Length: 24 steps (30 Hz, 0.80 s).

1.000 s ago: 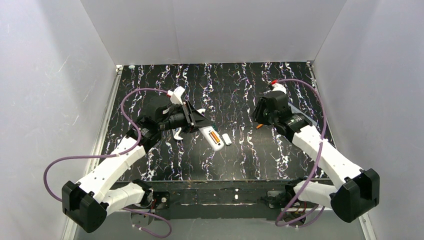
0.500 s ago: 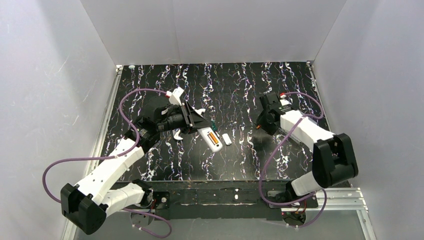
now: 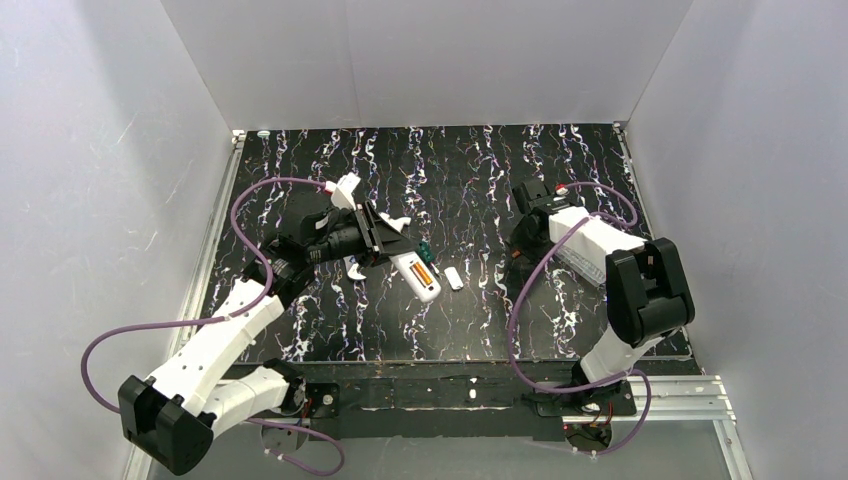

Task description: Load the batteries into the remote control

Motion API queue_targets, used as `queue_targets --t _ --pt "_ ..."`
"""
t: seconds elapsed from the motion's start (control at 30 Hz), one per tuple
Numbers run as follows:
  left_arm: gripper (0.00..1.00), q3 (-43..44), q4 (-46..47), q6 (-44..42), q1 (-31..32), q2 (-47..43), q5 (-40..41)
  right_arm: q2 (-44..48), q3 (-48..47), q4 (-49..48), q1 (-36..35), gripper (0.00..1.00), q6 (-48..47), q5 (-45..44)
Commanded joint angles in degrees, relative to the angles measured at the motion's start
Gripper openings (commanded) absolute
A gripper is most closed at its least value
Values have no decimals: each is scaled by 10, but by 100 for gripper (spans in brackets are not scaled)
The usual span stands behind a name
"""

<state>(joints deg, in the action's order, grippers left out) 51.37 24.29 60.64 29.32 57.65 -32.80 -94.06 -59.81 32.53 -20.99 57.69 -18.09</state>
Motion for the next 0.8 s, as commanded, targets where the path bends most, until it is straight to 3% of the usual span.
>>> queue_targets --t 0.0,0.37,0.77 --pt "0 22 18 3 -6 -9 -30 -17 -42 -9 6 54 6 -24" --pt "0 14 16 4 -17 -21 -27 -59 -54 -13 9 50 -7 -16" --pt "0 9 13 5 -25 -26 -28 -64 -37 -24 9 21 -35 -10"
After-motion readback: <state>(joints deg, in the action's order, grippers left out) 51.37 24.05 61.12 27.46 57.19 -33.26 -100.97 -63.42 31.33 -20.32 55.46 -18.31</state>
